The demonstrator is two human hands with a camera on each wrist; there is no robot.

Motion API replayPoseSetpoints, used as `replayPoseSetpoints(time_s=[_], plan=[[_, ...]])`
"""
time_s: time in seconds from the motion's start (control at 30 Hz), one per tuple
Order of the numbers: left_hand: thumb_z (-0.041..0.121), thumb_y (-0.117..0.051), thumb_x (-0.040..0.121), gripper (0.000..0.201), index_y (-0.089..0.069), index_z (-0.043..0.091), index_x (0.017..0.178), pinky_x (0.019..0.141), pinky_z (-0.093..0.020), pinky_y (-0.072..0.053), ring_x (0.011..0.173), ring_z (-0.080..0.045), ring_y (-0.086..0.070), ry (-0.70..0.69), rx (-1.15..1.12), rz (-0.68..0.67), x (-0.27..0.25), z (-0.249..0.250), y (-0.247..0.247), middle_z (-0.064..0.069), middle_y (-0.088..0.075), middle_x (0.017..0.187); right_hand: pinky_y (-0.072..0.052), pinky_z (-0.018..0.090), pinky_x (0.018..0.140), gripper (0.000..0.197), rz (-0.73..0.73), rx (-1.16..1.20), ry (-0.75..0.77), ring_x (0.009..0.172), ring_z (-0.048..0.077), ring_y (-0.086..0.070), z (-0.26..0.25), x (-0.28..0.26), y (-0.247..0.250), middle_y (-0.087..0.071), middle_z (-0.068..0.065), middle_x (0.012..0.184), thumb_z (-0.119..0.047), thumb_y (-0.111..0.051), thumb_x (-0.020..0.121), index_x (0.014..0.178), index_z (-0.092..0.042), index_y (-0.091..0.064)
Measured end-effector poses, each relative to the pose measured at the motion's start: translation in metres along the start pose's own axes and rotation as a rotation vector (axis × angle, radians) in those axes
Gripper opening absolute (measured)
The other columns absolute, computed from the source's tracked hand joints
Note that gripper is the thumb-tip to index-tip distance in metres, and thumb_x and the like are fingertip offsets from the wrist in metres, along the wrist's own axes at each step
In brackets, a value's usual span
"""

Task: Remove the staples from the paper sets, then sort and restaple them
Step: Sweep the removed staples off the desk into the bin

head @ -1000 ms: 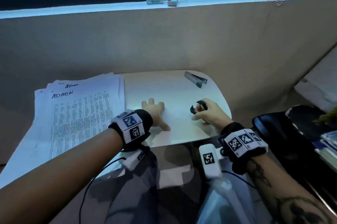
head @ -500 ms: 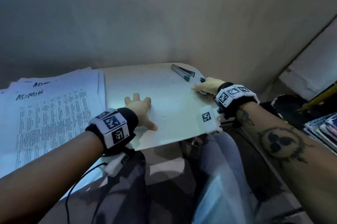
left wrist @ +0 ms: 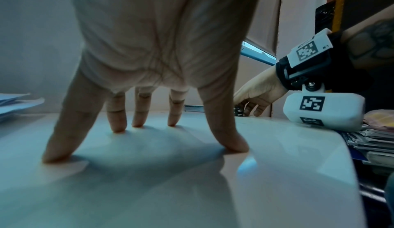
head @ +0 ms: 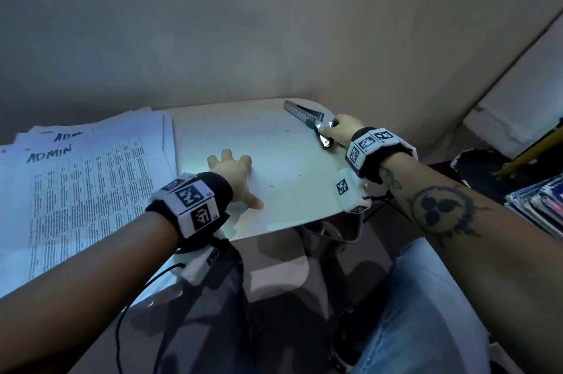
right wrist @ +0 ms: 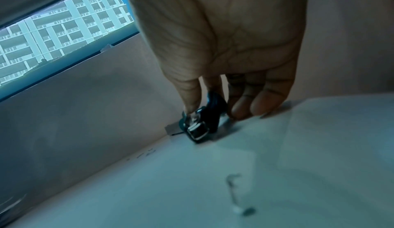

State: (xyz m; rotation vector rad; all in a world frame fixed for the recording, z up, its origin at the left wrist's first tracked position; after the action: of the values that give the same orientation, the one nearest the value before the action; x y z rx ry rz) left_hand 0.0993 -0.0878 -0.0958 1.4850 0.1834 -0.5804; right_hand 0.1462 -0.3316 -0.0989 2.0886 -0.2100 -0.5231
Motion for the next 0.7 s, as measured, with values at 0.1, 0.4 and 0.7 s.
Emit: replayPoseSetpoints(time_s=[0.1,0.4,0.7], plan=[[0.045,-0.074,0.072,0.079,-0.035,0.015,0.134,0.096,-0.044,-0.037,0.124,-0.033,-0.029,0.013,0.011,-0.007,-0.005,0.002,0.002,-0.013,-0.032,0.131,-0.039,0.029,0.077,0.043,0.018,-0.021,0.01,0.099,0.028,-0.053,0.003,-0.002,0.002,-0.059,0.014,0.116,-0.039,-0.044,0.096,0.121,-0.006,-0.053],[0.042,-0.059,0.086,0.062,-0.035,0.017,0.137,0.092,-0.042,-0.041,0.125,-0.028,-0.035,-0.226,0.128,0.144,-0.029,0.097,0.0,-0.009,-0.037,0.135,-0.045,0.031,0.064,0.038,0.044,0.542,0.016,0.076,0.022,-0.053,0.033,-0.005,0.011,-0.057,0.009,0.086,-0.025,-0.052,0.094,0.122,0.0,-0.05],[0.049,-0.067,0.076,0.062,-0.045,0.017,0.125,0.09,-0.039,-0.041,0.118,-0.026,-0.034,-0.371,-0.043,0.341,-0.024,0.159,-0.037,-0.007,-0.04,0.126,-0.026,0.01,0.036,0.046,0.036,1.421,-0.386,0.025,0.008,-0.033,0.164,-0.029,0.002,-0.036,-0.001,0.031,-0.006,-0.055,0.086,0.045,-0.013,-0.036]])
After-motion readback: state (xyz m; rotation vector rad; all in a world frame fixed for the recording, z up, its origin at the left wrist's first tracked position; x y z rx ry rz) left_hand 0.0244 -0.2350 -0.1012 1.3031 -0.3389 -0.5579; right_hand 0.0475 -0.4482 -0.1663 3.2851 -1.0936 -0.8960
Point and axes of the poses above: each hand's wrist, its own x-axis towards the middle knuckle, its own y-axis out of the back of the hand, z = x × y, the point moved 10 cm from there along x, towards the middle knuckle
